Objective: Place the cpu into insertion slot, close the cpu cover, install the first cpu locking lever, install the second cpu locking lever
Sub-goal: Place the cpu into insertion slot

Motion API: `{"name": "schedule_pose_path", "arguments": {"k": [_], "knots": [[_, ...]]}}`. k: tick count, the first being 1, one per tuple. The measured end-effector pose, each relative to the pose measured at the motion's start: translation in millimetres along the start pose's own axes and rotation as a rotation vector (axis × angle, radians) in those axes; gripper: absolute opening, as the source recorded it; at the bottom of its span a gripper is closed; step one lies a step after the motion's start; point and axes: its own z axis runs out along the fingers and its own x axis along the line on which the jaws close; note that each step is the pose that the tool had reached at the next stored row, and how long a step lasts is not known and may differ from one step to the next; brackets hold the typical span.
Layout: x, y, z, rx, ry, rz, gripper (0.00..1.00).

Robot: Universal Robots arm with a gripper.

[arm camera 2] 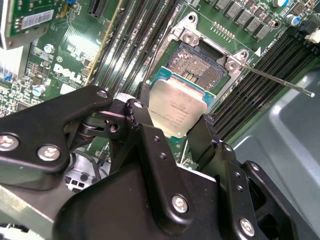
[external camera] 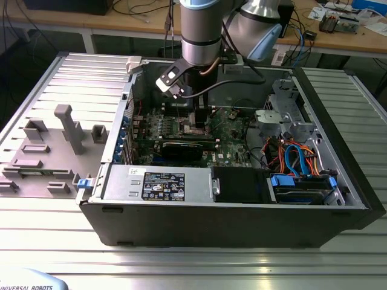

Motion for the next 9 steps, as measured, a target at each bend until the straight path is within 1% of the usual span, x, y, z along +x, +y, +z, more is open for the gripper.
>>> {"name": "schedule_pose_path", "arguments": {"k": [6, 9], "knots": [[4.3, -1.8, 6.0, -0.0003, -0.0009, 0.011, 0.54], [5.4, -3.5, 12.1, -0.0004, -0.0012, 0.016, 0.54]]}}
